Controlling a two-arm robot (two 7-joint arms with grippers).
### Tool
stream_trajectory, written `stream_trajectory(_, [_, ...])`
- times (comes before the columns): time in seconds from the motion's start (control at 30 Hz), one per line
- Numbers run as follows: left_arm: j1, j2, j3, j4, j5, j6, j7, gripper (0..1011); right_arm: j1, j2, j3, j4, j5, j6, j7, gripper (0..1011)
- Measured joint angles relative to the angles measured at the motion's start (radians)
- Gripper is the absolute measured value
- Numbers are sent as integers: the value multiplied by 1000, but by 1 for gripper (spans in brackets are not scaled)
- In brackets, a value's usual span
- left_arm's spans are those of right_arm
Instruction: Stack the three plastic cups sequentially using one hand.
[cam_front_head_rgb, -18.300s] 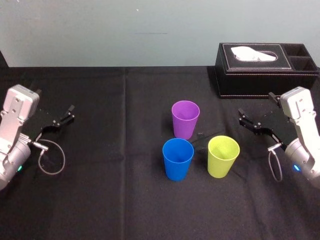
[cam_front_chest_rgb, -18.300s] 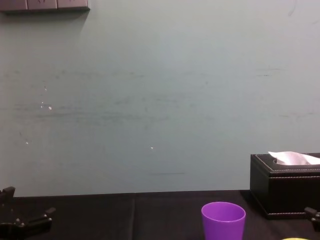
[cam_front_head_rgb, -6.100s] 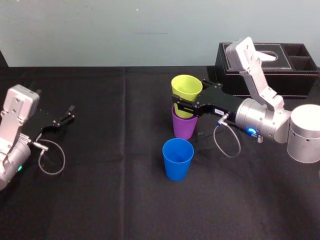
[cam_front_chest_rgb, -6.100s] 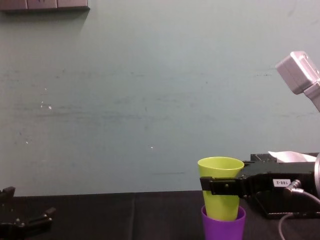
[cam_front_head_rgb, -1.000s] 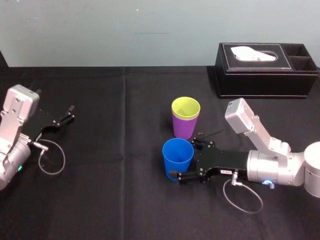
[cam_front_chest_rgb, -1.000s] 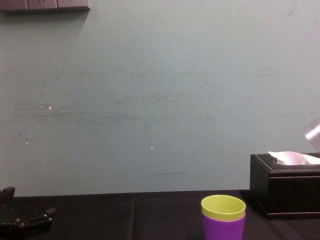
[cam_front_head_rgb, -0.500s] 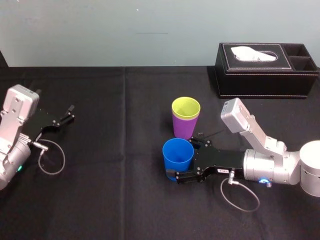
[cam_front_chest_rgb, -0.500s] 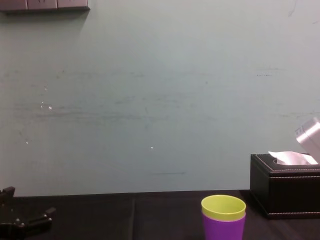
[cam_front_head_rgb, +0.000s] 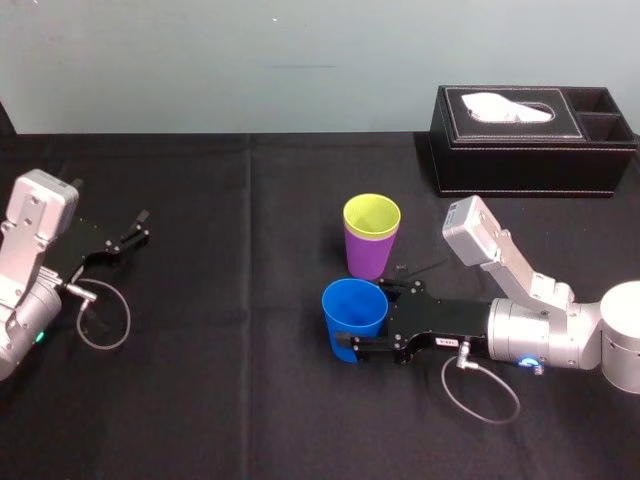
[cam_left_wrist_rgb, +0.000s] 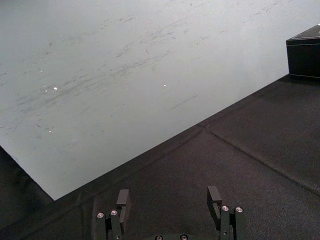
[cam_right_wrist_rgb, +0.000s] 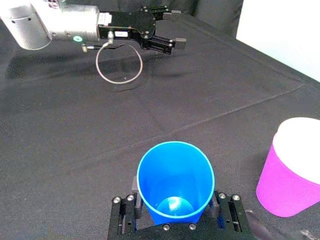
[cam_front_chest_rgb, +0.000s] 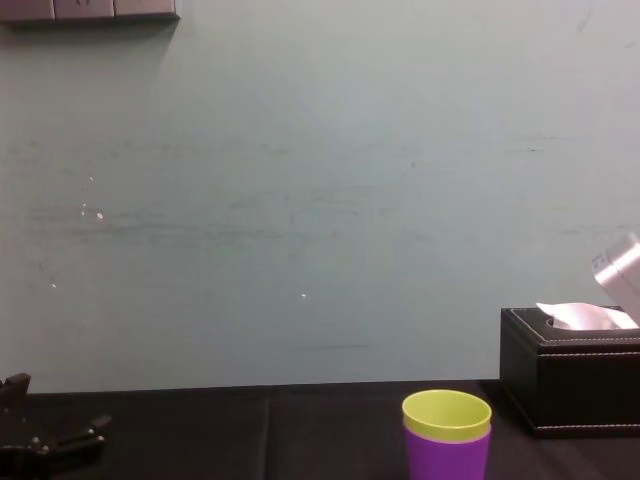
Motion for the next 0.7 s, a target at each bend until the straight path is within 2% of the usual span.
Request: stream_trajectory(0.7, [0, 0, 0, 0, 0, 0, 0, 1011, -1, 1, 1, -1, 1, 0, -1, 726])
